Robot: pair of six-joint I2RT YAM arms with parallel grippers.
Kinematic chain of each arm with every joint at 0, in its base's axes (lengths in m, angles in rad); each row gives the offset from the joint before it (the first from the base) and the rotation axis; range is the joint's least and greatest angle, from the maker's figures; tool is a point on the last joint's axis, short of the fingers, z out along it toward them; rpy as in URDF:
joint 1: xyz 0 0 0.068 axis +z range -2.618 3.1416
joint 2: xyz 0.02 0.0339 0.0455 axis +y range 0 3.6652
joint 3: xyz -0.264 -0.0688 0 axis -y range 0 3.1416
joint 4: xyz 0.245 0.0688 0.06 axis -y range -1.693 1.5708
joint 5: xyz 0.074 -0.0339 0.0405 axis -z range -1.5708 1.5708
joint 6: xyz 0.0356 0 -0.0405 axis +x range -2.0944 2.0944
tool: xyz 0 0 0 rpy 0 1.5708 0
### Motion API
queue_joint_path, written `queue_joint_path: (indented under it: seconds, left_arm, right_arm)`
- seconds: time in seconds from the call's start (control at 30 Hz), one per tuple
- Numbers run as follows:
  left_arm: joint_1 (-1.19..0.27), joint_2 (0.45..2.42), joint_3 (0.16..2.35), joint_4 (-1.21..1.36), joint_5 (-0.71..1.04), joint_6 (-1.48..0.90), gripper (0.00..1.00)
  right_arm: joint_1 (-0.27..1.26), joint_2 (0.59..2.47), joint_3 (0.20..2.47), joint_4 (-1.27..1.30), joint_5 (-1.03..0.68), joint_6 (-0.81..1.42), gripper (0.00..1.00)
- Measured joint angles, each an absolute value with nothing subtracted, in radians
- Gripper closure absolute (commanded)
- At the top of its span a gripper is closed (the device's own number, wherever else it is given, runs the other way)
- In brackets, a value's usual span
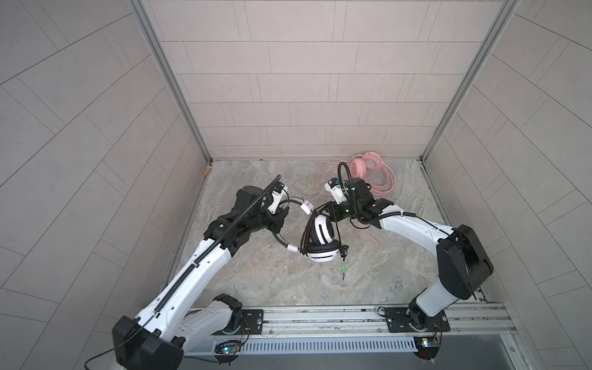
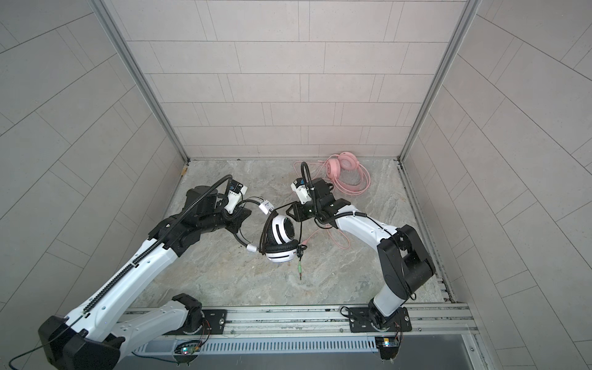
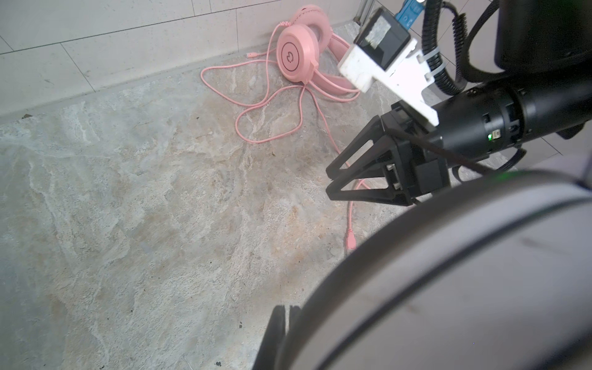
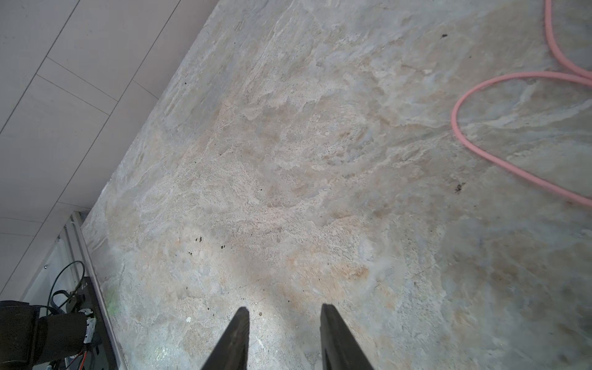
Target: Wrap the headphones
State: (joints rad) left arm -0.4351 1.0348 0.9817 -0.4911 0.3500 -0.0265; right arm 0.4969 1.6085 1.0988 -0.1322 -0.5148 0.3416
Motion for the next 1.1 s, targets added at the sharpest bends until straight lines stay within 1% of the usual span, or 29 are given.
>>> queue_joint_path:
  seconds: [0.43,0.6,0.8,1.03,1.1]
  left_arm:
    - [-0.418,1.024,0.971,-0.482,0.321,-0.038,1.00]
    - [-0.405,1.024,0.971,-0.484,0.304,-0.039,1.00]
    - [-0.385,1.040,0.972,-0.484,0.315,-0.056,1.00]
    - [-0.354,1.045,0.972,-0.484,0.321,-0.071,1.00]
    - [-0.345,1.045,0.972,-0.484,0.324,-0.075,1.00]
  right_arm:
    - [0.416,1.593,1.085,-0.175,-0.679,0.340,0.54]
    - [0.406,1.493,1.064,-0.246,-0.667,0.327,0.54]
    - [0.389,1.359,1.039,-0.268,-0.621,0.315,0.52]
    - [0.377,1.353,1.032,-0.282,-0.603,0.326,0.53]
    - [0.353,1.353,1.024,-0.273,-0.631,0.353,0.53]
